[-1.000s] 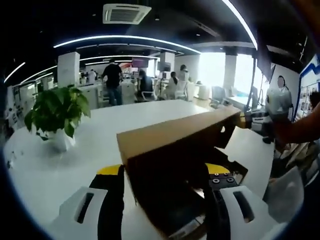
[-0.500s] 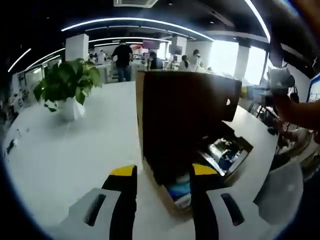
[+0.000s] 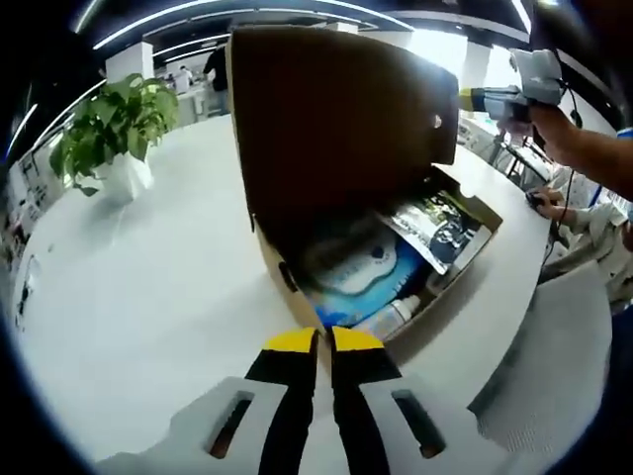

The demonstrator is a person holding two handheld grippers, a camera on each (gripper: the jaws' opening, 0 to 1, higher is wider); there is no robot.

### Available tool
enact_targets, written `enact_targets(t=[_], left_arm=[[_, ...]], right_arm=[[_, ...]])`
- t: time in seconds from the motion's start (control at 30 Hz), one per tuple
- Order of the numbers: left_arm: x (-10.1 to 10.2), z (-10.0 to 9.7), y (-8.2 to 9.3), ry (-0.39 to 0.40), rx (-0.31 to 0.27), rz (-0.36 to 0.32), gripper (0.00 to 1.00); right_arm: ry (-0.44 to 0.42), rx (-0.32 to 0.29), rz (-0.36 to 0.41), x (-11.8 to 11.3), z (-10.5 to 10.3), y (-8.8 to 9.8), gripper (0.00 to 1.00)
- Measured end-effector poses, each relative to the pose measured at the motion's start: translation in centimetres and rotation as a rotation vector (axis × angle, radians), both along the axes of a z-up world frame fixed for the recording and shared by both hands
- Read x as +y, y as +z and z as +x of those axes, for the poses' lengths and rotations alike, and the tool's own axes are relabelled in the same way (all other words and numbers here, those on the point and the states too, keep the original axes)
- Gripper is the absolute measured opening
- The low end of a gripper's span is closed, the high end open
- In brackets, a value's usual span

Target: Operate the shoe box by opening the lid, removing the specified soft item, and placing it in the target area until the item is outside and the box remains undamaged.

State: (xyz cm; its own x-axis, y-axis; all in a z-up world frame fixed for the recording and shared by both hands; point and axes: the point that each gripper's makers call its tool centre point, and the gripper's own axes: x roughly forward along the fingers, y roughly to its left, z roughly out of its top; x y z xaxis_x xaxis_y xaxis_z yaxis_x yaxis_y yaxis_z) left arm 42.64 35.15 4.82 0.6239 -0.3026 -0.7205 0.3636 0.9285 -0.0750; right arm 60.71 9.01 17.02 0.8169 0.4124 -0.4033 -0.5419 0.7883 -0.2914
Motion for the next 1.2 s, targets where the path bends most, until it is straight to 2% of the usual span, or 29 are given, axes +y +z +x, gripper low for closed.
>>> enact_targets(t=[0.33,0.67,0.87,1.1,1.2], left_arm=[[-0.1,0.1,-0.4,0.001,-0.01,-0.012,0.05],[-0.3,0.3,-0.9,0.007,-0.005,-0.031,0.09],[-0.4,0.3,-0.8,0.01,-0.007,-0.039,0.09],[-0.3,0.3,-0.8,0.02,-0.009,-0.04,0.09],[-0.3,0.3,-0.8,0.024,-0.008,-0.044,0.09]], right_arm=[[0.003,0.004,-0.013,0.2,1.4,-0.3,0.0],[0.002,0.024,-0.021,0.7,4.5,-1.2,0.0],[-0.01,0.047,-0.02,1.1,5.9,-1.9,0.0],[-0.023,0.125,-0.019,1.5,7.8,-3.5,0.0],[-0.022,0.137,-0.038,1.7,8.2,-4.0,0.0]])
